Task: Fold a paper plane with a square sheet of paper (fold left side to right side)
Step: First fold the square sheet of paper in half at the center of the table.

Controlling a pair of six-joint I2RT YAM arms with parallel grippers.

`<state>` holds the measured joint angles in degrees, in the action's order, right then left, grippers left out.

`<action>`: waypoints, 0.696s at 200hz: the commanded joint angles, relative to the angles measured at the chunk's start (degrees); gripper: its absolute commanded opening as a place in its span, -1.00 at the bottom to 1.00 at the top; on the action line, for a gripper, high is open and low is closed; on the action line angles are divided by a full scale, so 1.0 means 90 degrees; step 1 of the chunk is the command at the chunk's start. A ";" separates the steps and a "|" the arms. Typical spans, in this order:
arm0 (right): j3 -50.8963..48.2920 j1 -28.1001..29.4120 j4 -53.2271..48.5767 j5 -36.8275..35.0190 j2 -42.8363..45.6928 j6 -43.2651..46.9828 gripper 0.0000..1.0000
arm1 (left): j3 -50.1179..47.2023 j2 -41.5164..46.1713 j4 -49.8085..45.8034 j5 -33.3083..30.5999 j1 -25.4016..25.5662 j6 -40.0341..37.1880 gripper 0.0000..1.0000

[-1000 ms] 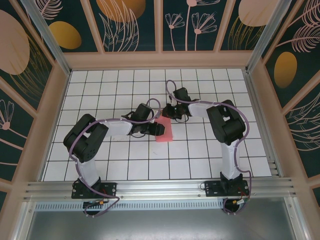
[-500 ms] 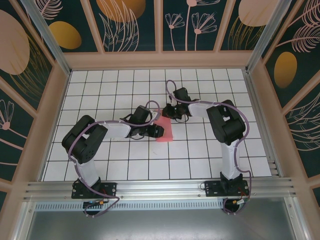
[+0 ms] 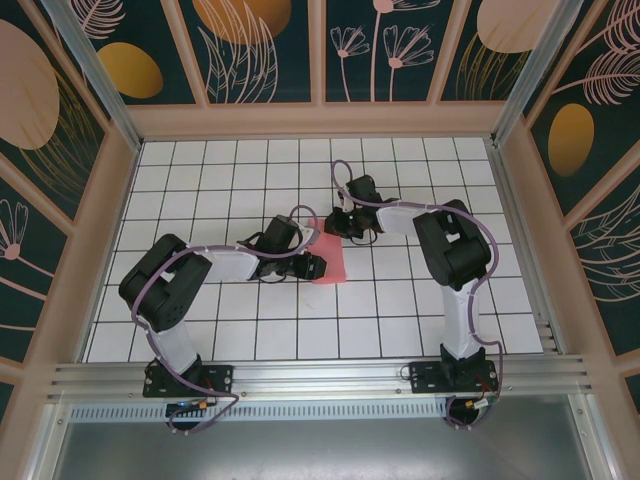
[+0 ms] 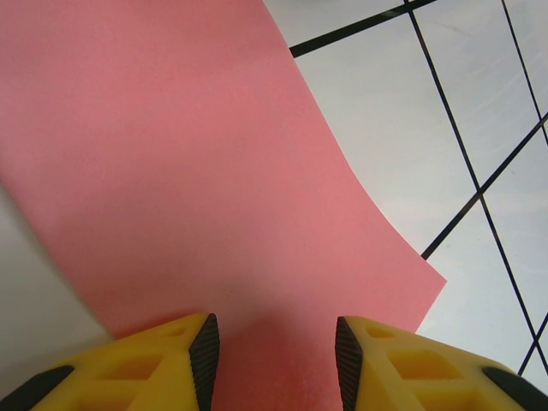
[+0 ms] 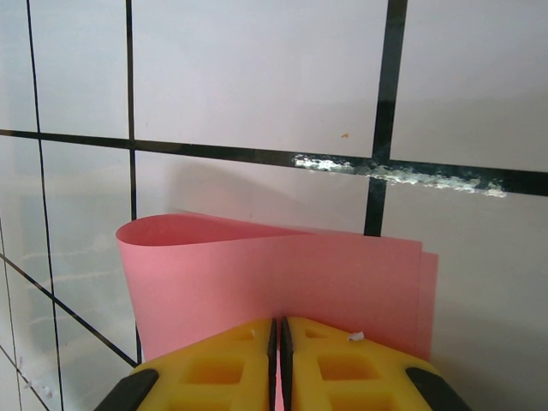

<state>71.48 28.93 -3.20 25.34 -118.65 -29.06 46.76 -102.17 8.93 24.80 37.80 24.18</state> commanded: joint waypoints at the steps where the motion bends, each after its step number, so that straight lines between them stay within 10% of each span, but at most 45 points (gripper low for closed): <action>1: -0.0300 0.0145 -0.0503 -0.0366 -0.0333 -0.0111 -0.69 | -0.0216 0.0067 -0.0803 0.0078 0.0172 -0.0038 -0.12; 139: -0.0366 0.0145 -0.0388 -0.0335 -0.0299 -0.0160 -0.69 | -0.0717 0.0312 -0.0667 0.0033 0.0751 0.0389 -0.12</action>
<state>71.16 29.06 -2.50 25.39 -118.63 -29.28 43.83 -99.53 8.99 21.96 42.22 24.82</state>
